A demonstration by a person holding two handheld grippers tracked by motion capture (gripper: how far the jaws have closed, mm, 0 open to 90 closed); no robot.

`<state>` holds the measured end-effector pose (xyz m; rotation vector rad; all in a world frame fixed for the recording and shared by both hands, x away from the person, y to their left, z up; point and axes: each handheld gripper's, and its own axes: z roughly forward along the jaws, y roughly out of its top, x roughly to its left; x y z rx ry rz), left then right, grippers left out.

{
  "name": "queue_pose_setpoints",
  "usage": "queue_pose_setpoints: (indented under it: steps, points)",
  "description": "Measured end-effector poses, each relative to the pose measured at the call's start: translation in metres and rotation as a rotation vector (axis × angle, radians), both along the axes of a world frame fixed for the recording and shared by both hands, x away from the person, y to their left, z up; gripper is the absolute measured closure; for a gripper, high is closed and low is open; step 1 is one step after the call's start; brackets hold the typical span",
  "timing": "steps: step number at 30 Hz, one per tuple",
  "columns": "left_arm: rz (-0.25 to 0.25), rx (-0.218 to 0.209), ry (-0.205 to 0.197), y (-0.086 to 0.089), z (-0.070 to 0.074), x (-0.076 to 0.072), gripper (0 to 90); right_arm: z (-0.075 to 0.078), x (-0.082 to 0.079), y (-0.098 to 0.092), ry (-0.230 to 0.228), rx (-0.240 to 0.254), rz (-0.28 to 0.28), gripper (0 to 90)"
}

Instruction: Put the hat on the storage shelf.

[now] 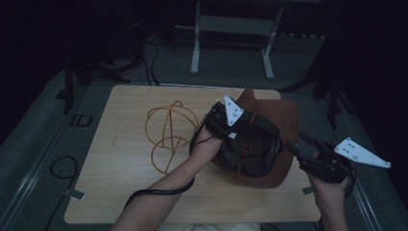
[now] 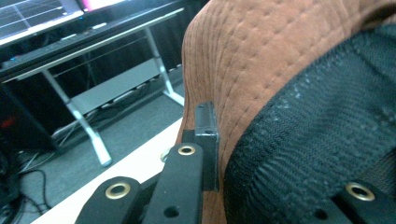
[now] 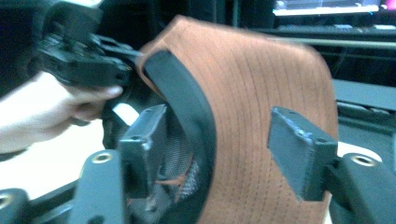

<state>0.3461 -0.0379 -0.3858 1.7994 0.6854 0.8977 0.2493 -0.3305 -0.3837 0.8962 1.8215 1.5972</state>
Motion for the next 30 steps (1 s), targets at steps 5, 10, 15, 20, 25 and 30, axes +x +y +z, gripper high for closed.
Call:
queue_pose_setpoints:
  steps: [5, 10, 15, 20, 25, 30]
  points:
    - [-0.095, -0.020, -0.077, 0.010, -0.004, -0.007, 86.5, 0.006, 0.001, -0.018, -0.038, -0.060, -0.113, 40.8]
    - [-0.204, -0.106, -0.115, 0.027, -0.008, -0.011, 86.4, -0.003, 0.019, -0.040, 0.006, -0.108, -0.195, 44.4]
    - [-0.337, -0.153, -0.156, 0.042, -0.013, -0.014, 86.3, -0.015, 0.036, -0.050, 0.056, -0.105, -0.180, 45.0]
    - [-0.522, -0.172, -0.167, 0.043, -0.017, -0.020, 86.2, -0.022, 0.044, -0.039, 0.089, -0.094, -0.128, 45.0]
    - [-0.662, -0.181, -0.188, 0.041, -0.018, -0.026, 86.2, -0.027, 0.043, -0.007, 0.102, -0.119, 0.012, 44.9]
    - [-0.700, -0.176, -0.182, 0.036, -0.020, -0.029, 86.2, -0.029, 0.037, 0.024, 0.100, -0.104, 0.191, 44.0]
